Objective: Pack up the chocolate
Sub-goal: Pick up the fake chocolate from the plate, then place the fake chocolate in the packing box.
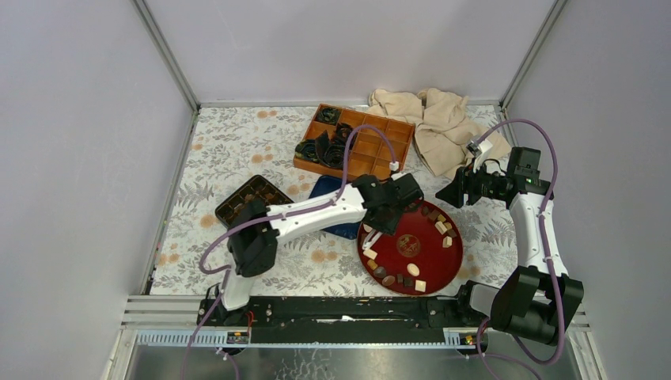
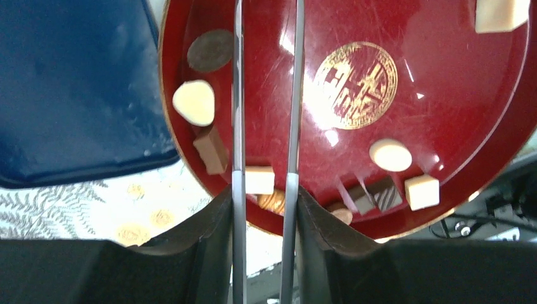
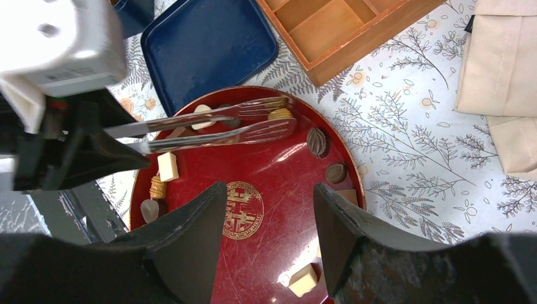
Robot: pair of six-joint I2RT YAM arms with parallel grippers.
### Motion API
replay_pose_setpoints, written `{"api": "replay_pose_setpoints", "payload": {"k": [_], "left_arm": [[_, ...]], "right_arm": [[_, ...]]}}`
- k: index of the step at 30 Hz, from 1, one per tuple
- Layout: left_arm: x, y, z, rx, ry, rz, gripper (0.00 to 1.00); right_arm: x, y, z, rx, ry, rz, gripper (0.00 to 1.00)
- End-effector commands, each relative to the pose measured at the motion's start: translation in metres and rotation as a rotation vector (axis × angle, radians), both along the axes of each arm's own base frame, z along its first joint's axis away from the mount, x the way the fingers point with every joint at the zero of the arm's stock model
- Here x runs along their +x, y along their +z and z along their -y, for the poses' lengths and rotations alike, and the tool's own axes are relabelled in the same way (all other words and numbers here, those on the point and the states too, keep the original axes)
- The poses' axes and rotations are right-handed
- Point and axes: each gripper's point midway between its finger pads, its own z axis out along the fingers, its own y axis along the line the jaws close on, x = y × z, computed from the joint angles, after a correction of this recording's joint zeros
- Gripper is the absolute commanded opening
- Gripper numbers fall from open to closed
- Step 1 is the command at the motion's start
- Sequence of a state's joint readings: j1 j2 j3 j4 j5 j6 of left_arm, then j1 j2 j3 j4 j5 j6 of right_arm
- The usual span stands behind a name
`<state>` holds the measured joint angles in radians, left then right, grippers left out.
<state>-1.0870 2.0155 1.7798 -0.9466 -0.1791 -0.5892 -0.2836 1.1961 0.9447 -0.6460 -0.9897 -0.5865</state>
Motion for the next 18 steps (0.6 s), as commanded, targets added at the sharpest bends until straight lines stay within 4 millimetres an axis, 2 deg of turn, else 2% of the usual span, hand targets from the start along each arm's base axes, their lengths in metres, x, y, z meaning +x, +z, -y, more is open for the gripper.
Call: {"api": "replay_pose_setpoints", "payload": {"k": [1,5,8,14,18], "left_arm": [[-0.015,0.032,-0.012,-0.078,0.011,0.003,0.08],[-0.028,0.041,-0.029,-0.101,0.035,-0.01,0.07],[-0.038,0.055,-0.046,-0.127,0.068,-0.012,0.07],[-0.053,0.092,-0.108,-0.082,0.186,0.002,0.07],[-0.067,0.097,-0.16,-0.035,0.292,-0.023,0.07]], "right_arm": [[0.002,0.012,-0.003,0.023,0.026,0.034,0.6],[0.001,0.013,-0.003,0.025,0.027,0.034,0.6],[0.001,0.013,-0.004,0.027,0.029,0.035,0.6],[0.001,0.014,-0.005,0.036,0.034,0.033,0.6],[0.0,0.015,-0.006,0.04,0.037,0.035,0.6]]}}
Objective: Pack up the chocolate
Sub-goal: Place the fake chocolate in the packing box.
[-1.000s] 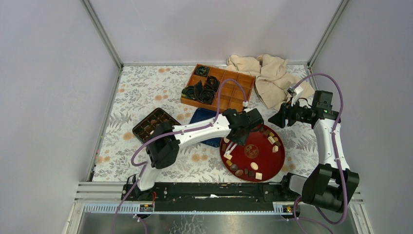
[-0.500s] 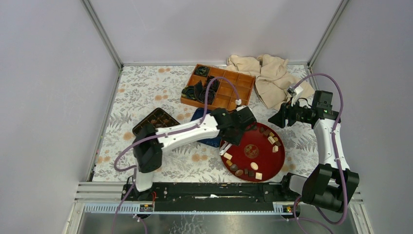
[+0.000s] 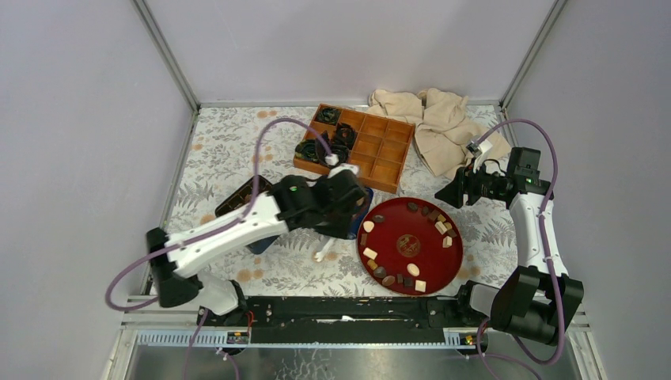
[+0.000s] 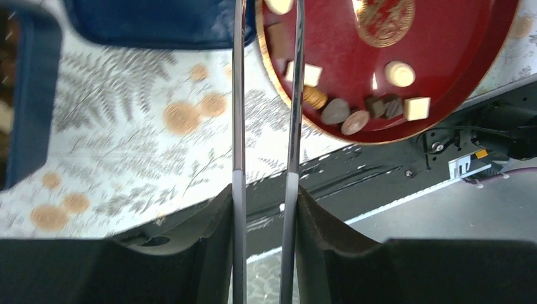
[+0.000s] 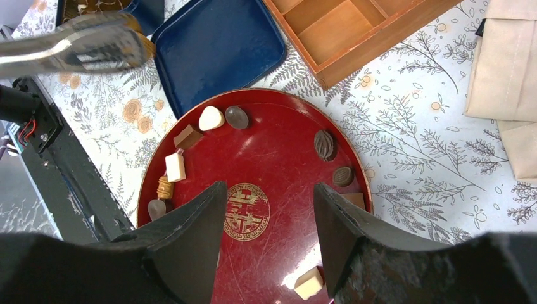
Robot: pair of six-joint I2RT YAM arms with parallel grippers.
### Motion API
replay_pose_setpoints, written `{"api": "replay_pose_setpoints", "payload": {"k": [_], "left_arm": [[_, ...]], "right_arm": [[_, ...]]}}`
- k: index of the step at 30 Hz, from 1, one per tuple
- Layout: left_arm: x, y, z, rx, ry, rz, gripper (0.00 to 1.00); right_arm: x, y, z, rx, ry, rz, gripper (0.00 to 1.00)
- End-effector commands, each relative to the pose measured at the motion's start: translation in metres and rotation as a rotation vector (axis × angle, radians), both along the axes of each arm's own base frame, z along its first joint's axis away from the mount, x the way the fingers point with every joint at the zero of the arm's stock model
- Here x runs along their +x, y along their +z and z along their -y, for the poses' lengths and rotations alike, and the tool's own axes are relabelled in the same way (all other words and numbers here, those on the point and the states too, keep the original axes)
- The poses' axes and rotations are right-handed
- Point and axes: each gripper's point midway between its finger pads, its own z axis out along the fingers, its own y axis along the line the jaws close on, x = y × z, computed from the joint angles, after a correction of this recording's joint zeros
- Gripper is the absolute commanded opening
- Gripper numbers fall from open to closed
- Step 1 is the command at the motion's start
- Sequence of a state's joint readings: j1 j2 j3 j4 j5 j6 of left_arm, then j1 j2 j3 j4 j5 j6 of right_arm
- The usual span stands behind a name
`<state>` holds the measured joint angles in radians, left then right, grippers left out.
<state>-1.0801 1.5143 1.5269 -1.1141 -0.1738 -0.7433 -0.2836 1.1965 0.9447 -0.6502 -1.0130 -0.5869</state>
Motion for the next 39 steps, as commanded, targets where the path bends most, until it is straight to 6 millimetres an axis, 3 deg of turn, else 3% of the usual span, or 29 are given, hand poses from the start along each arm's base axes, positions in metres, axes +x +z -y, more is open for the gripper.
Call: {"api": "replay_pose_setpoints", "payload": {"k": [1,7,12,21,39], "left_arm": [[-0.015,0.002,-0.075,0.098,0.179,-0.044,0.08],[-0.04,-0.003,-0.144,0.145,0.371,-0.1,0.08],[-0.056,-0.013,-0.168,0.086,0.466,-0.126,0.08],[-0.046,-0.03,-0.214,0.134,0.607,-0.086,0.09],[-0.057,-0.057,-0.227,0.216,0.624,-0.159,0.16]], "right_arm": [[0.001,0.013,-0.003,0.023,0.026,0.033,0.6],[-0.001,0.015,-0.006,0.04,0.036,0.032,0.6],[-0.002,0.016,-0.007,0.054,0.047,0.024,0.6],[-0.004,0.017,-0.009,0.066,0.061,0.016,0.6],[-0.005,0.016,-0.01,0.069,0.063,0.011,0.6]]}}
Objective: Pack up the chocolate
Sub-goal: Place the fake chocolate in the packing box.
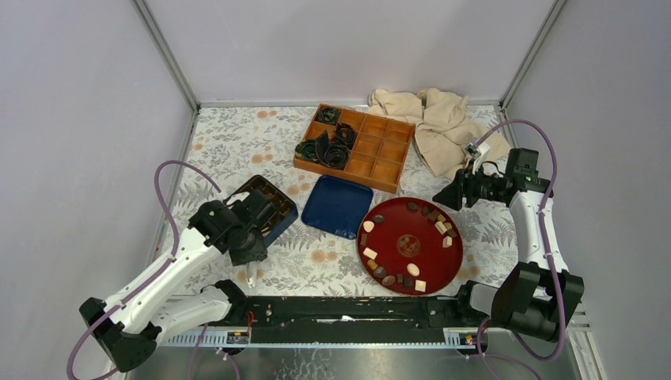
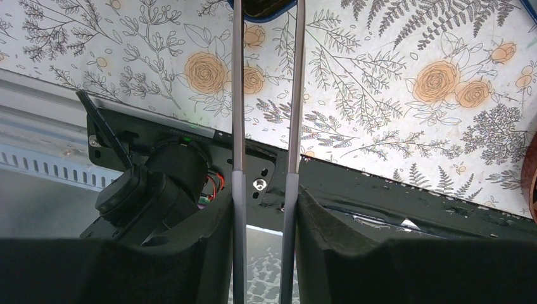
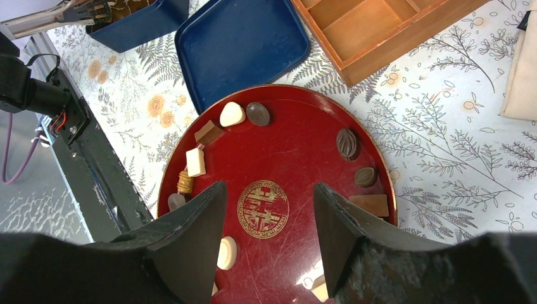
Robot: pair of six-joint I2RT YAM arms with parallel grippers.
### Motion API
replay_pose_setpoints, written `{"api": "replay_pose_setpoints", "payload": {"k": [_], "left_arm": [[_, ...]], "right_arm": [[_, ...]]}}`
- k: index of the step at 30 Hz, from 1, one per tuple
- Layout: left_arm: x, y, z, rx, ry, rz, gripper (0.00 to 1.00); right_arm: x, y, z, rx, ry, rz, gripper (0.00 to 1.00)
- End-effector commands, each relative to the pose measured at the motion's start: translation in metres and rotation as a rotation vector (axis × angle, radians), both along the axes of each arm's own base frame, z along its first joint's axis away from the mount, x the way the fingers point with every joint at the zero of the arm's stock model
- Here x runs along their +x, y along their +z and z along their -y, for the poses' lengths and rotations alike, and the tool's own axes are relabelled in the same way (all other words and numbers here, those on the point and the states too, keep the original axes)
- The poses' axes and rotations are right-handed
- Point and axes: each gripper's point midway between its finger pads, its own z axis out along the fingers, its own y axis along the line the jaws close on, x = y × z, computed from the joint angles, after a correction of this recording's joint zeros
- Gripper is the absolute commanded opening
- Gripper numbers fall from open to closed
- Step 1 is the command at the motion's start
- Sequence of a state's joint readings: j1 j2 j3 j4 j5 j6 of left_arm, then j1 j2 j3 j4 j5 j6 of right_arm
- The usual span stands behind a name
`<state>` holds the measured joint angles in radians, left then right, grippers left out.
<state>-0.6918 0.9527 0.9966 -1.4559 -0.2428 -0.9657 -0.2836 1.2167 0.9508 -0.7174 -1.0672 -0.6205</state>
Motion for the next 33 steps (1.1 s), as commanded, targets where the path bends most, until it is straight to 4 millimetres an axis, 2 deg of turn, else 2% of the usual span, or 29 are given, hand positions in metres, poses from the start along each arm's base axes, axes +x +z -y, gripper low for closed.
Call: {"api": "replay_pose_setpoints", "payload": {"k": [1,13,21,26,33], "left_arm": [[0.0,-0.002,-0.005,0.012,0.007,0.003,0.16],[-0.013,-0.001,0.005,-0.075,-0.01,-0.027,0.2],[-0.014,-0.002,0.004,-0.072,-0.007,-0.029,0.33],[-0.009,0.0,0.003,-0.057,0.013,-0.014,0.31],[-0.016,-0.006,0.002,-0.071,0.036,-0.03,0.31]], "right_arm": [[0.005,0.017,-0.001,0.018,0.019,0.051,0.6],[0.005,0.016,-0.001,0.02,0.02,0.047,0.6],[0.005,0.016,-0.001,0.023,0.02,0.045,0.6],[0.005,0.016,-0.002,0.025,0.02,0.044,0.6],[0.005,0.016,-0.003,0.033,0.025,0.042,0.6]]}}
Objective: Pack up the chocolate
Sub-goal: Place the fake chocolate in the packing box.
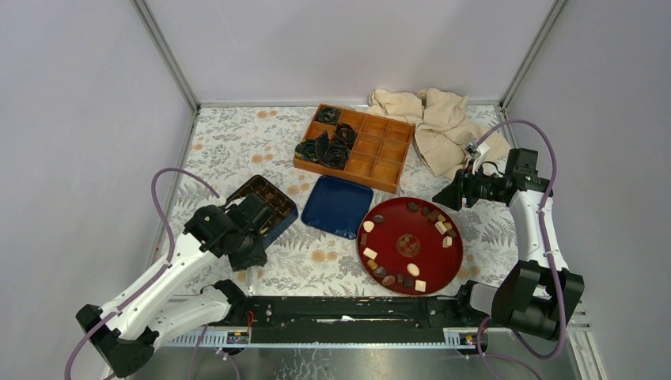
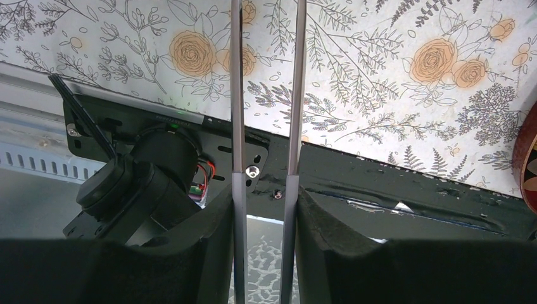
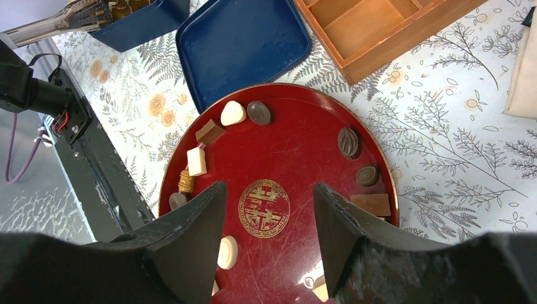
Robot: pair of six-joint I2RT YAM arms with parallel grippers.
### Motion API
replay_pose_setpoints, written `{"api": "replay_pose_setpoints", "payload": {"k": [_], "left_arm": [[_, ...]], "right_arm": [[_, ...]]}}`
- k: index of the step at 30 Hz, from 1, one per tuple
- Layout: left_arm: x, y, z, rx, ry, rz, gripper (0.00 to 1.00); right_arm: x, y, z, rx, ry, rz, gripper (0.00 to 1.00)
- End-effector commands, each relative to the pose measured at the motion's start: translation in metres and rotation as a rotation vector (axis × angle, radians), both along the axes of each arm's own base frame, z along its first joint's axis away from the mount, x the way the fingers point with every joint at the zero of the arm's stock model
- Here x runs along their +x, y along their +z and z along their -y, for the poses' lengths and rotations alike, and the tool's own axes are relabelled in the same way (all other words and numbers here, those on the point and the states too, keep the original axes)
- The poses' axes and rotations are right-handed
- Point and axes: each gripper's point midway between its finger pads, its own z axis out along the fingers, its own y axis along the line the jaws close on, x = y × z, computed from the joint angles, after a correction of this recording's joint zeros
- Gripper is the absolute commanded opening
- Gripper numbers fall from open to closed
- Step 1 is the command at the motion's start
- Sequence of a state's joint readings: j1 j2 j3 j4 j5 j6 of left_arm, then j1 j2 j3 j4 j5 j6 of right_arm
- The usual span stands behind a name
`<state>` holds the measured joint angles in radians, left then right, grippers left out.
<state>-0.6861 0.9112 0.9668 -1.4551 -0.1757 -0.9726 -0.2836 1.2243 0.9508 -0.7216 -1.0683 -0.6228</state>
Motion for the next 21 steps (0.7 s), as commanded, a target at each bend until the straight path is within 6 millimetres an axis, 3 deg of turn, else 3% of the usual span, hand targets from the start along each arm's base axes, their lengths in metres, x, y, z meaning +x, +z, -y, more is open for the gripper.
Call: {"api": "replay_pose_setpoints", "payload": {"k": [1,21], "left_arm": [[-0.0053,-0.0032,-0.0032,-0.012,0.038,-0.001,0.32],[-0.0064,-0.005,-0.004,-0.01,0.041,-0.005,0.48]], "right_arm": [[0.0055,0.018,-0.0026,0.032,0.024,0.05,0.6],[0.0052,0.0179,-0.0029,0.035,0.026,0.048,0.6]]}}
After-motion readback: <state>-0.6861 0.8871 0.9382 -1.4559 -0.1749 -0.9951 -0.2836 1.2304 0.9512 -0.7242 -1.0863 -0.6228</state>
